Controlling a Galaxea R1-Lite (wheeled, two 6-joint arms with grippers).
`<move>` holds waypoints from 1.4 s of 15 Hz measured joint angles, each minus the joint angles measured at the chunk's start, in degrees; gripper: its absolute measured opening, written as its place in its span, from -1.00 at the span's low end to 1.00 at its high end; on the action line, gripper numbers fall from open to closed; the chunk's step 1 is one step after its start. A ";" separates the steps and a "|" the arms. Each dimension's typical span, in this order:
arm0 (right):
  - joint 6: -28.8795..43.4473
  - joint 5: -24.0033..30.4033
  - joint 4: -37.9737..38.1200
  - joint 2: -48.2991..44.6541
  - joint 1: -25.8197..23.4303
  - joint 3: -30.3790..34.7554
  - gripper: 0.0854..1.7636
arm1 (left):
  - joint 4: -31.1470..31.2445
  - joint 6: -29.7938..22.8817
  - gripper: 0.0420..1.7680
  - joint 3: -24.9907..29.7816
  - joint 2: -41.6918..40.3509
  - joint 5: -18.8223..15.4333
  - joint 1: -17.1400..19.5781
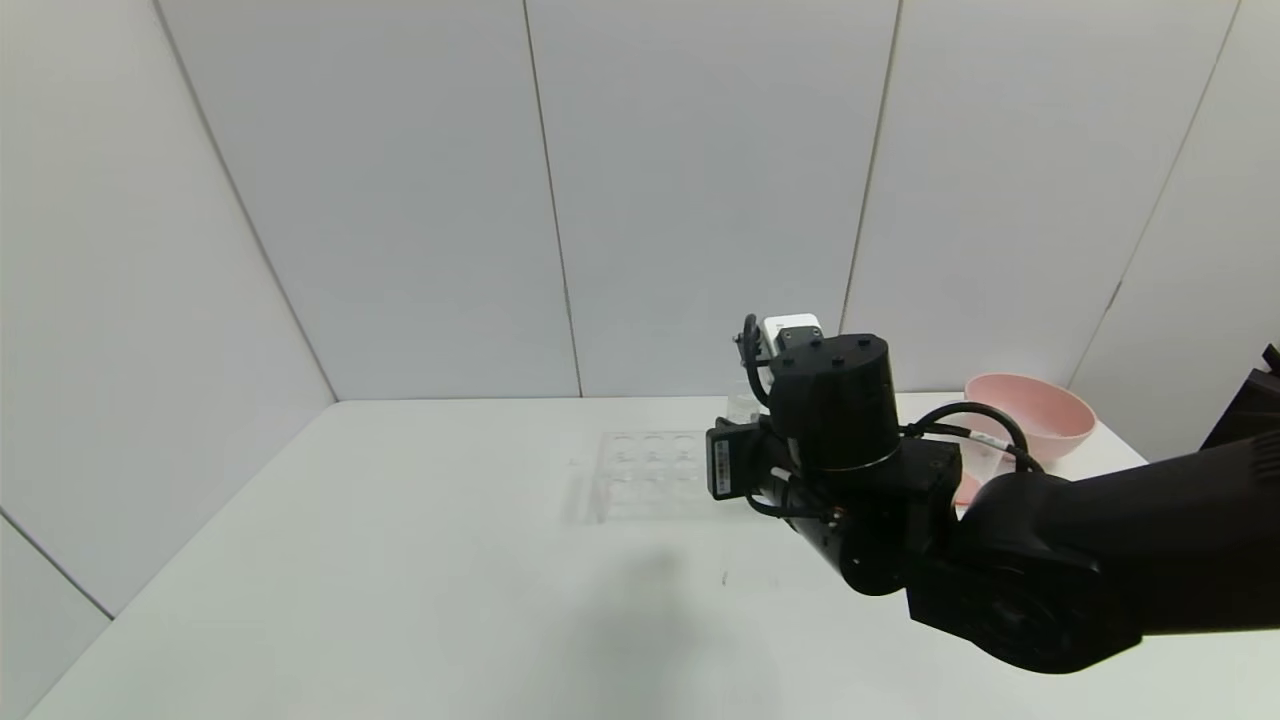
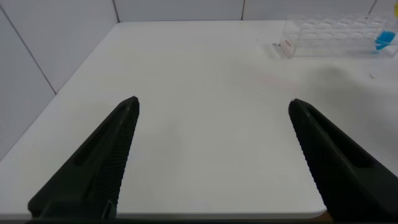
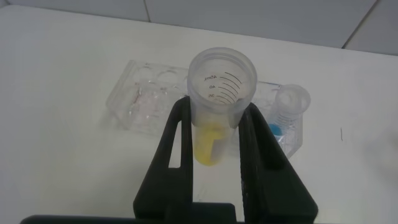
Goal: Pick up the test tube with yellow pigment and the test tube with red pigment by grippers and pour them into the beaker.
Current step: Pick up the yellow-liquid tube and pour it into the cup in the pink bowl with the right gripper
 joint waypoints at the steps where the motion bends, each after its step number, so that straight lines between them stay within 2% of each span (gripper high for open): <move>1: -0.15 2.27 -0.02 -1.37 -0.33 1.99 -0.51 | 0.00 0.00 0.94 0.00 0.00 0.00 0.00; 6: -3.69 17.29 -0.27 -9.91 -4.32 13.10 -0.51 | 0.00 0.00 0.94 0.00 0.00 0.00 0.00; 10: -8.06 32.94 -0.22 -18.15 -13.09 20.48 -0.51 | 0.00 0.00 0.94 0.00 0.00 0.00 0.00; 12: -9.05 37.18 0.02 -21.25 -17.41 22.58 -0.51 | 0.01 0.00 0.94 0.00 0.00 0.00 0.00; 16: -12.65 42.46 -0.13 -24.58 -27.76 25.31 -0.51 | 0.00 0.00 0.94 0.00 0.00 0.00 0.00; 17: -13.85 45.14 -0.11 -24.80 -31.11 25.48 -0.51 | 0.00 0.00 0.94 0.00 0.00 -0.02 0.00; 18: -15.13 48.74 -0.09 -24.81 -34.34 25.55 -0.51 | 0.00 0.00 0.94 0.00 0.00 0.00 0.00; 21: -22.52 65.16 -0.05 -24.00 -47.59 25.06 -0.51 | 0.01 0.00 0.94 0.00 0.00 0.00 0.00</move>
